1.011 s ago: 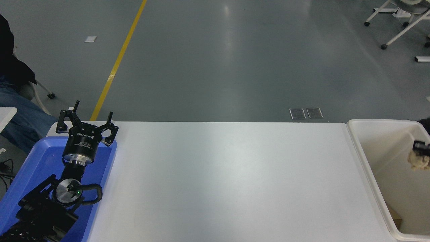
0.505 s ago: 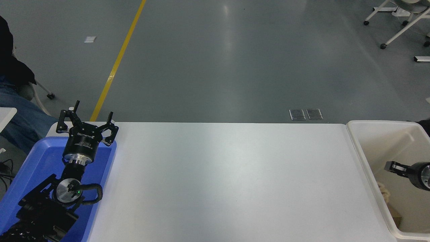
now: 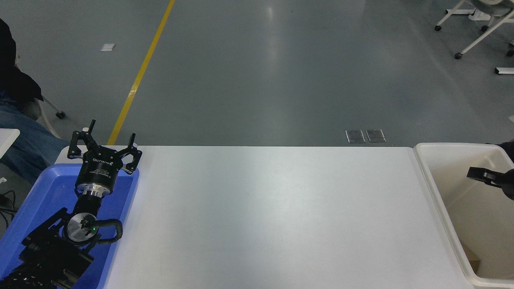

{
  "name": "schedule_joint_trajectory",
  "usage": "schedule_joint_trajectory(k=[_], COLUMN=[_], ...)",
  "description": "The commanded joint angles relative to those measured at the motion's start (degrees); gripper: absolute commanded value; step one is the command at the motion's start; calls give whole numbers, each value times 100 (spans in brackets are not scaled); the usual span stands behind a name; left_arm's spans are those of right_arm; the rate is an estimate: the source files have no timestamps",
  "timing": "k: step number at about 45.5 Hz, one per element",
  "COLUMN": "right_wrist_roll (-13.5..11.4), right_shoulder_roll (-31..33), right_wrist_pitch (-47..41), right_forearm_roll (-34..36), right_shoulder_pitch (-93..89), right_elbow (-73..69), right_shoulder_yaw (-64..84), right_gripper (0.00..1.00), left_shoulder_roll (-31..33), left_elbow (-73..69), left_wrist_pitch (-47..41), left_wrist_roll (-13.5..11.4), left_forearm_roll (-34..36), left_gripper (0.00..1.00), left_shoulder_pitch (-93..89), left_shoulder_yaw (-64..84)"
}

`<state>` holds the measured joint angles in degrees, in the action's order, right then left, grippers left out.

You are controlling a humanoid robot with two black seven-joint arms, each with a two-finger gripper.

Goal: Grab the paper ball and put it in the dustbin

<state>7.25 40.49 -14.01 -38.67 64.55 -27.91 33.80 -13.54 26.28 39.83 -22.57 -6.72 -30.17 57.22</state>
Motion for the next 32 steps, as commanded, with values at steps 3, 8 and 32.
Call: schedule_joint_trajectory(k=[3, 8, 32], right_wrist_roll=[-101, -118, -426], right_shoulder_roll=[319, 100, -1139], right_wrist_pitch=[-488, -567, -1806], right_forearm_roll=[52, 473, 1142], right_shoulder_pitch=[2560, 3212, 6191], right_elbow=[-1611, -2235, -5065], right_shoulder_yaw=[1540, 1638, 3061], right_gripper=[100, 100, 100], left_shoulder_roll=[0, 0, 0], left_elbow=[0, 0, 0], left_wrist_pitch=[16, 7, 7], left_wrist_roll=[16, 16, 7], left_forearm_roll=[4, 4, -4], left_gripper=[100, 100, 100], left_shoulder_pitch=[-7, -7, 2], left_shoulder_yaw=[0, 0, 0])
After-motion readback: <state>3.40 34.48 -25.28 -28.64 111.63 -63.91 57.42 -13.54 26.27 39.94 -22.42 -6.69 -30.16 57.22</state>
